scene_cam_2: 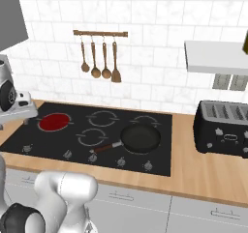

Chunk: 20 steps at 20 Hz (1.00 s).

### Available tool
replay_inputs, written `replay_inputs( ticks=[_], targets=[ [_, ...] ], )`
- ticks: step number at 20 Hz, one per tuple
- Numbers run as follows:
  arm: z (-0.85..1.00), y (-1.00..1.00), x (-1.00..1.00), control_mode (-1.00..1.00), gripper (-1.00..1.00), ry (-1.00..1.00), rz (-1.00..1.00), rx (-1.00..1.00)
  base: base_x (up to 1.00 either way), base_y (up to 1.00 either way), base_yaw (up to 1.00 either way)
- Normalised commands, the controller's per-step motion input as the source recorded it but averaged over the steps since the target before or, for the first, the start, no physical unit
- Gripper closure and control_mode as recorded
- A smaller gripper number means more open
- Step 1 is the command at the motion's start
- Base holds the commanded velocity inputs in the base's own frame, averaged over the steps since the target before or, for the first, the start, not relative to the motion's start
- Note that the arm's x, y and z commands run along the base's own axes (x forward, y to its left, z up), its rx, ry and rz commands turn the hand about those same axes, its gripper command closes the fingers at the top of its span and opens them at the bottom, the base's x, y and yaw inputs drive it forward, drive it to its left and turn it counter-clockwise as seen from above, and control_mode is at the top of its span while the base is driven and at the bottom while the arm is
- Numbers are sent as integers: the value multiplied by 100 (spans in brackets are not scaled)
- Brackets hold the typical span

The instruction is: Turn off the front left burner of the stove.

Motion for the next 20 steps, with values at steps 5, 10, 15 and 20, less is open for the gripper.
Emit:
replay_inputs(
  ticks=[5, 10, 15, 20],
  targets=[
    [-54, 62, 1, -100, -100, 14, 67, -6, 0, 0, 0],
    [-67, 33, 23, -100, -100, 21, 68, -1, 0, 0, 0],
    [-69, 12, 48, -100, -100, 15, 58, -8, 0, 0, 0],
    [-13, 2, 18, -100, -100, -1, 12, -4, 0, 0, 0]
  ],
)
